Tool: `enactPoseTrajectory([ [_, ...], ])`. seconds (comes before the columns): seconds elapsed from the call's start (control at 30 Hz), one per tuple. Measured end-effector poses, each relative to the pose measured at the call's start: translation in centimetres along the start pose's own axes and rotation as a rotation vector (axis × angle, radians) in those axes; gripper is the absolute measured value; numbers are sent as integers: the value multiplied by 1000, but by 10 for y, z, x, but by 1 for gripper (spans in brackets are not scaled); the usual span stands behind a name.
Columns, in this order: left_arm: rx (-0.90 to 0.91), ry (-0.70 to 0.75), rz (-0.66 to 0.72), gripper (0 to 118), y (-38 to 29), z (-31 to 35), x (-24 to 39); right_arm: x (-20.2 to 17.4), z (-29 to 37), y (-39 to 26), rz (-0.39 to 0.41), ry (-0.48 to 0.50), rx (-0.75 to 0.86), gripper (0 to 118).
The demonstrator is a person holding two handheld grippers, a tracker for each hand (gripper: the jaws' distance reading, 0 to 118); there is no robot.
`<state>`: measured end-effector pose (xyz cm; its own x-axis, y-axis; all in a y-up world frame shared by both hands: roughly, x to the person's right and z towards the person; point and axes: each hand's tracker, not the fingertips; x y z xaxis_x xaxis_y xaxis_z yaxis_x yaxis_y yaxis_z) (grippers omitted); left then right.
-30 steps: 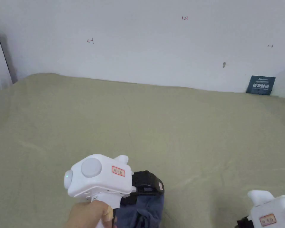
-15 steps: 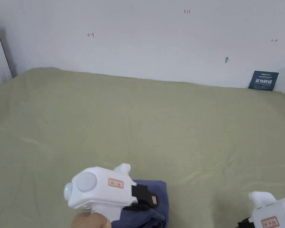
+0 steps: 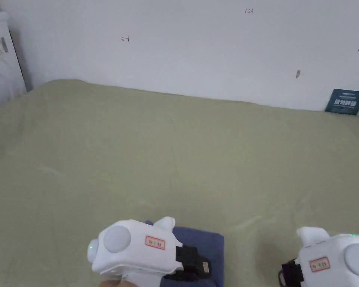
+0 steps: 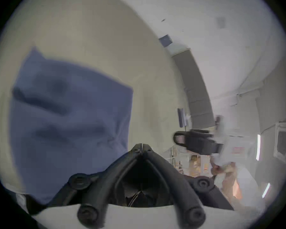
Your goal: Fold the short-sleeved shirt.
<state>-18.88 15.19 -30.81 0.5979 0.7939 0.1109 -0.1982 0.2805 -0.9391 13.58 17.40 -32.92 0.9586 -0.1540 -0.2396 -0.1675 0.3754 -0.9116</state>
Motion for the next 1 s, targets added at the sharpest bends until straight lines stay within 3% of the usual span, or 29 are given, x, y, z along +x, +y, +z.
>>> enactPoseTrajectory([
  [0.13, 137, 157, -49, 0, 19, 71, -12, -50, -21, 26, 13, 36, -8, 0],
  [0.27, 187, 210, 59, 0, 35, 109, -61, -98, -42, 49, 21, 180, -9, 0],
  [0.37, 201, 222, 125, 0, 35, 123, -93, -122, -63, 60, 12, 204, -61, 0],
  [0.53, 197, 122, 220, 0, 29, 120, -127, -121, -108, 61, -34, 119, -146, 0],
  [0.6, 180, 37, 245, 2, 27, 113, -134, -105, -122, 54, -113, 177, -159, 0],
  [0.63, 173, 9, 243, 9, 27, 110, -138, -94, -124, 49, -156, 227, -144, 0],
  [0.67, 164, -7, 236, 24, 28, 106, -139, -87, -122, 47, -181, 264, -126, 0],
  [0.7, 154, -19, 220, 58, 28, 101, -138, -81, -121, 45, -190, 295, -123, 0],
  [0.73, 134, -38, 207, 84, 30, 94, -136, -75, -119, 43, -182, 279, -130, 0],
  [0.77, 115, -49, 192, 101, 32, 90, -135, -73, -119, 42, -177, 268, -131, 0],
  [0.87, 88, -146, 185, 105, 38, 73, -132, -73, -119, 40, -179, 274, -126, 0],
  [1.0, 12, -123, 220, 106, 46, 41, -137, -77, -119, 41, -152, 263, -122, 0],
])
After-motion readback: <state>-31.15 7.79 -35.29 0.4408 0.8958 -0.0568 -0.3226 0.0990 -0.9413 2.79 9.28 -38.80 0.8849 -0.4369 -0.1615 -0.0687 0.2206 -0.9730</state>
